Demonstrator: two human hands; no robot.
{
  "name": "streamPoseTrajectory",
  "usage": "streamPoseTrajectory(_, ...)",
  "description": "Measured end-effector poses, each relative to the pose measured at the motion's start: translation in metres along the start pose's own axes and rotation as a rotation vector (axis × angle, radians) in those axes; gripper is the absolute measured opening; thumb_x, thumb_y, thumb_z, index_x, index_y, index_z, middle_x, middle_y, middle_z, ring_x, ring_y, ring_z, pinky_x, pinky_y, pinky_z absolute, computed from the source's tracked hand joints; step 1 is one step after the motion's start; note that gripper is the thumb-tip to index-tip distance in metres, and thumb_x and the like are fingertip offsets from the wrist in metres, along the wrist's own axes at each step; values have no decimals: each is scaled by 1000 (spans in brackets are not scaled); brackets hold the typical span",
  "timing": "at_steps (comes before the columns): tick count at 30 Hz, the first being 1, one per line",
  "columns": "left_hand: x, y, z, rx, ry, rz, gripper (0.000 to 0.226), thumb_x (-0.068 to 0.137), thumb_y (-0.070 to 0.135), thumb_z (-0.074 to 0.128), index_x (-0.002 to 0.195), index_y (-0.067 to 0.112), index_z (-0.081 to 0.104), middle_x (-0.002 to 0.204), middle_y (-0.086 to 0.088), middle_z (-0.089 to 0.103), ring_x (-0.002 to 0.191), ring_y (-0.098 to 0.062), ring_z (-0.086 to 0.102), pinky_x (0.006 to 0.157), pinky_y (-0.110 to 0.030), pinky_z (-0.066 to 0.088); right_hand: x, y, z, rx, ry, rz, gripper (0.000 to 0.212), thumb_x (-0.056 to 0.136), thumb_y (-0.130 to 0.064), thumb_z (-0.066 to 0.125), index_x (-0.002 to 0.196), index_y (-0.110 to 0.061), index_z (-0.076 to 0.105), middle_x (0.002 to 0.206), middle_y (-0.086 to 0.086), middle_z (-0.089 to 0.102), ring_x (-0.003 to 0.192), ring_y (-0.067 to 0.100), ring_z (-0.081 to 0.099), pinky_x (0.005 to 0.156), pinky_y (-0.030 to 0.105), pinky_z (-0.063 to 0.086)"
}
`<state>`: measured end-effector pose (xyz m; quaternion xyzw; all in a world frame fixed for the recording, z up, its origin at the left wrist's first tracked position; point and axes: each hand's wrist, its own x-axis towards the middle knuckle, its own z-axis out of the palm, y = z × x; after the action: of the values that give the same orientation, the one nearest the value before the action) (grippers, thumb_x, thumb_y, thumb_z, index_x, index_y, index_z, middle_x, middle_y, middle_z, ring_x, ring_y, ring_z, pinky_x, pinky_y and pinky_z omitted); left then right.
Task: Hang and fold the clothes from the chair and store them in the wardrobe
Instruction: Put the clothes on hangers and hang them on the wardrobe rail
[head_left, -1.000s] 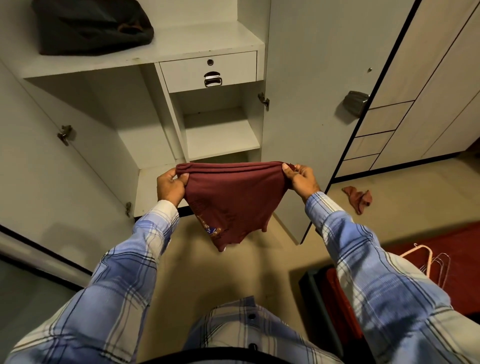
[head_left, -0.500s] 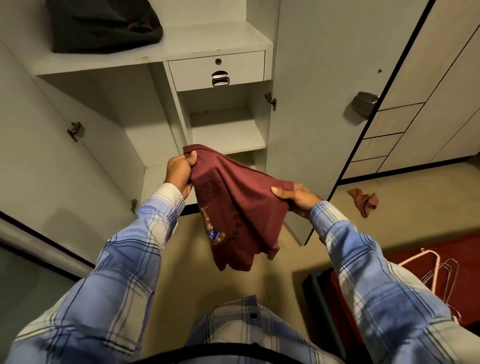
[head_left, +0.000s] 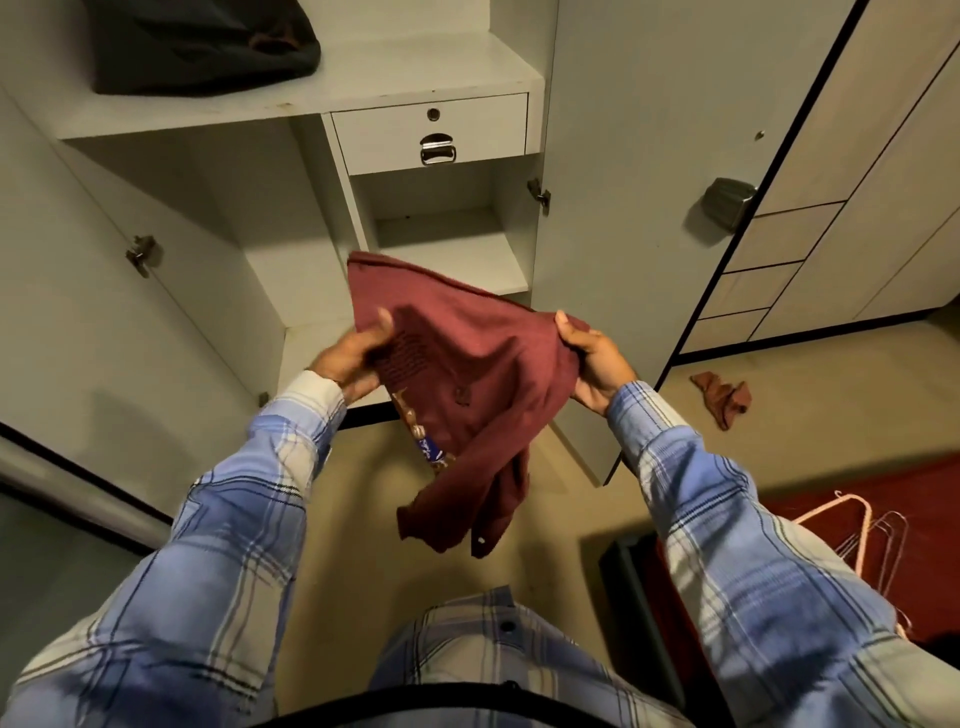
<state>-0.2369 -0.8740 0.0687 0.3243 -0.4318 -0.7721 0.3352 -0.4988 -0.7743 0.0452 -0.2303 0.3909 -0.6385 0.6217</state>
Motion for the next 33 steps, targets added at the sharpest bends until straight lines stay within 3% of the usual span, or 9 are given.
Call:
streamPoseTrajectory(3, 4, -36, -1, 405, 91, -66, 30, 83, -4, 69, 109, 10, 64, 84, 8, 75, 94, -21, 66, 79, -27, 58, 4, -3, -2, -60, 77, -12, 21, 100, -17, 49, 94, -1, 61, 86, 9, 70, 82, 19, 68, 86, 30, 57)
streamPoseTrajectory(6, 8, -47, 2, 301, 267, -33, 15, 86, -2, 67, 97, 6, 69, 79, 1, 75, 88, -24, 65, 86, -34, 57, 6, -3, -14, -165, 179, -44, 23, 99, -16, 54, 79, -6, 59, 71, 3, 64, 66, 13, 63, 69, 25, 58)
streamPoseTrajectory(8, 9, -44, 6, 271, 311, 13, 10, 86, 0, 69, 94, 6, 69, 76, 1, 74, 76, -18, 69, 73, -27, 60, 7, -5, -21, -289, 206, -53, 24, 98, -18, 57, 76, -7, 59, 69, 3, 63, 63, 13, 61, 62, 24, 55)
streamPoseTrajectory(15, 7, -35, 19, 210, 333, 9, 10, 86, 10, 71, 94, 4, 70, 83, -9, 74, 70, -16, 72, 65, -25, 59, 1, -17, -30, -457, 226, -12, 16, 92, -21, 65, 84, -6, 66, 73, 2, 71, 74, 19, 64, 67, 25, 58)
streamPoseTrajectory(20, 5, -21, 33, 5, 251, 36, 12, 92, 11, 63, 100, 2, 67, 81, -6, 75, 71, -14, 71, 66, -25, 58, -9, -21, -25, 160, 2, -131, 30, 81, -35, 58, 84, -12, 78, 92, 7, 74, 88, 16, 71, 91, 32, 55)
streamPoseTrajectory(23, 5, -11, 38, -18, 246, 53, 11, 93, 11, 62, 98, 2, 66, 79, -6, 75, 70, -14, 71, 65, -25, 58, -12, 0, -16, -195, -79, 38, 29, 77, -33, 77, 97, -12, 75, 98, 7, 74, 90, 19, 71, 79, 31, 59)
streamPoseTrajectory(25, 7, -8, 37, -23, 266, 56, 11, 92, 9, 63, 98, 0, 66, 77, -6, 74, 69, -14, 71, 63, -24, 58, -7, 11, -19, -347, -90, 128, 65, 53, -29, 94, 107, -5, 68, 104, 13, 72, 94, 24, 70, 81, 33, 58)
streamPoseTrajectory(30, 7, -3, 27, 52, 298, 30, 13, 90, 11, 66, 96, 0, 68, 78, -6, 74, 69, -15, 71, 65, -25, 59, -9, 9, -13, -124, 10, 12, 21, 93, -10, 58, 111, -1, 64, 98, 10, 74, 88, 17, 71, 82, 29, 58)
streamPoseTrajectory(33, 2, -2, 20, -166, 99, 50, 18, 88, 16, 63, 94, 1, 72, 88, -10, 74, 79, -18, 72, 83, -33, 59, -3, 8, -7, -59, 36, -10, 25, 96, -13, 54, 112, 4, 63, 99, 13, 72, 88, 19, 71, 87, 32, 57)
